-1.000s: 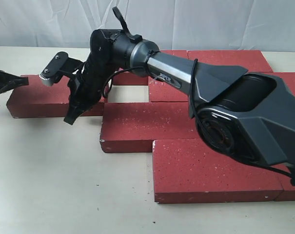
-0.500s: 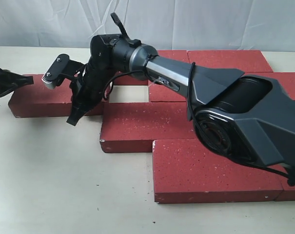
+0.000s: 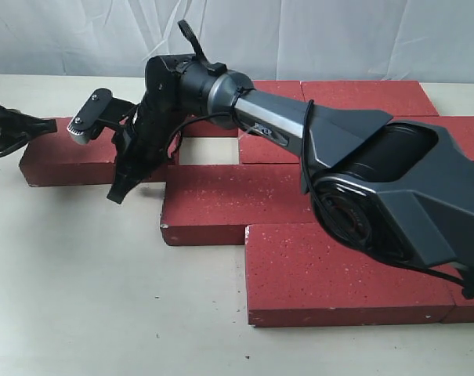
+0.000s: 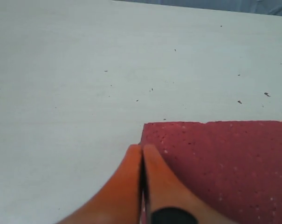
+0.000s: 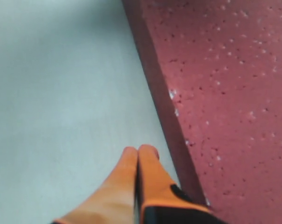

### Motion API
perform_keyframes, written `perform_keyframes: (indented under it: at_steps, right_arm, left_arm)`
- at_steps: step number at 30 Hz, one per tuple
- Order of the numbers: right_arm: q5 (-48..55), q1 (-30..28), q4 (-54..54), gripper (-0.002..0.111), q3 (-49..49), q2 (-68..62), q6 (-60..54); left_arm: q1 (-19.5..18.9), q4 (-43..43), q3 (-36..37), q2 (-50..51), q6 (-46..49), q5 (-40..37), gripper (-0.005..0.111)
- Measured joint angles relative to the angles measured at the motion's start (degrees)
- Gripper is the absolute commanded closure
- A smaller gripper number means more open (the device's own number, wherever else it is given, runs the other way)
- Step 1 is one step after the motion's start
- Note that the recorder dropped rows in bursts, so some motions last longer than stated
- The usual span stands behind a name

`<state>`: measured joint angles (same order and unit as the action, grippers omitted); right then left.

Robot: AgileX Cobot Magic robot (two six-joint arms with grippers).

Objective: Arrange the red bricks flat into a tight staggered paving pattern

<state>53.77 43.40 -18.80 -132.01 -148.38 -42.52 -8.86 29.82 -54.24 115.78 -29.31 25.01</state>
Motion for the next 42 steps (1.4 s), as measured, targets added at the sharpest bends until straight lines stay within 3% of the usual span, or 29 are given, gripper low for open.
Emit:
perform_keyframes:
  at_steps: [7,13,20,24,32,42]
  right_arm:
    - [2.99,0.12,1.92,0.109,0.0,3.92,1.59]
    - [2.11,-2.01,15.51,0.109,0.0,7.61,19.3]
    - [0.03,-7.67,18.41,0.109,0.0,3.69,27.16]
    - [-3.57,-9.14,18.2,0.109,0.0,0.05,28.01]
    - [-6.62,-9.14,10.92,0.109,0.0,-1.43,27.33]
    - [-4.72,-8.91,9.5,0.109,0.0,-1.43,24.92]
  left_arm:
    - [0.49,1.59,0.0,0.0,-0.13,1.28,0.107]
    - [0.39,1.91,0.0,-0.22,-0.13,0.35,0.107]
    - [-0.71,2.03,0.0,-4.18,-0.13,-6.46,0.107]
    - [-2.11,1.45,0.0,-4.04,-0.13,-8.8,0.107]
    - [-2.11,0.9,0.0,2.07,-0.23,-0.49,0.107]
    - [-1.0,1.45,0.0,3.01,-0.4,2.22,0.107]
